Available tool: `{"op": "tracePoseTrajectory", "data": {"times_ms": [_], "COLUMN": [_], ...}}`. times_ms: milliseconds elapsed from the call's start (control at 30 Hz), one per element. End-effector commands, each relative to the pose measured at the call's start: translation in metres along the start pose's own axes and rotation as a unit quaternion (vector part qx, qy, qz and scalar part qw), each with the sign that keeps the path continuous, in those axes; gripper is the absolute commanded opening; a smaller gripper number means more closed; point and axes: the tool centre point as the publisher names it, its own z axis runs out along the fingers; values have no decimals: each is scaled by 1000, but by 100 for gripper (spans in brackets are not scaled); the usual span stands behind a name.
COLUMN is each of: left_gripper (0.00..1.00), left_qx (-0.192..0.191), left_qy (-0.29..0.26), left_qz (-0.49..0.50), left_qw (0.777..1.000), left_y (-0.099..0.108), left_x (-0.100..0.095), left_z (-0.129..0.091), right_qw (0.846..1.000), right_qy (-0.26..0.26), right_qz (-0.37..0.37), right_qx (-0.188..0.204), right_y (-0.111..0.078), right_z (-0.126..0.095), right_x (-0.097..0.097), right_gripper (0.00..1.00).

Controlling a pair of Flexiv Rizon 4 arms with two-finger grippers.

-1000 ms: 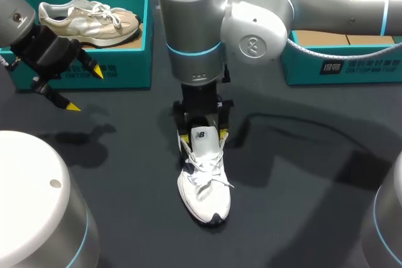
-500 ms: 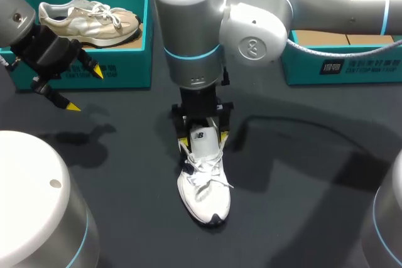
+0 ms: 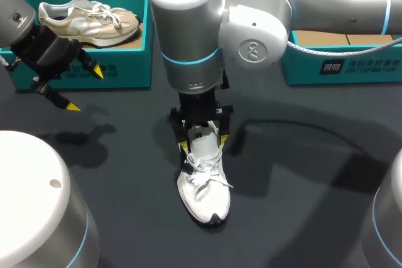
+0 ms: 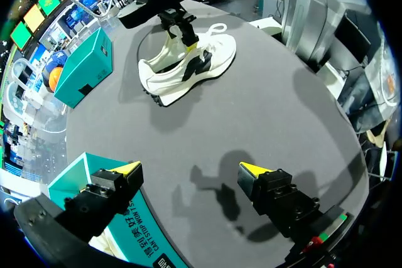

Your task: Take the shoe out of the shoebox, open the shoe tongue, remove and reinsert the insole, then place the shoe into the shoebox

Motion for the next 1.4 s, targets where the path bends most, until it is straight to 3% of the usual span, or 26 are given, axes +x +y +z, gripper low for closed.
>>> {"op": "tracePoseTrajectory", "data": {"times_ms": [33,467,733,833,867,933,967,1400], "left_gripper": [100,100,100,100,100,100,100,100], "left_qx": [-1,-1,-1,-1,-1,-1,-1,-1], "left_qy": [0,0,0,0,0,0,0,0], "left_qz": [1,1,1,1,1,1,1,1], "left_qw": [1000,1000,1000,1000,1000,1000,1000,1000], "left_y": [0,0,0,0,0,0,0,0], "left_x": [1,1,1,1,1,1,1,1], "left_z": [0,0,0,0,0,0,0,0], "right_qw": [1000,999,998,998,998,997,997,996], "right_qy": [1,-2,0,-1,-2,-1,0,3], "right_qz": [0,15,9,4,2,-1,-2,-1], "right_qx": [-4,-31,-59,-68,-70,-74,-76,-91], "right_y": [-7,-42,-59,-61,-61,-60,-60,-43], "right_z": [-1,-19,-33,-37,-37,-38,-39,-33], "right_x": [0,4,11,13,14,16,16,20], "right_gripper": [85,84,77,73,68,49,47,39]}}
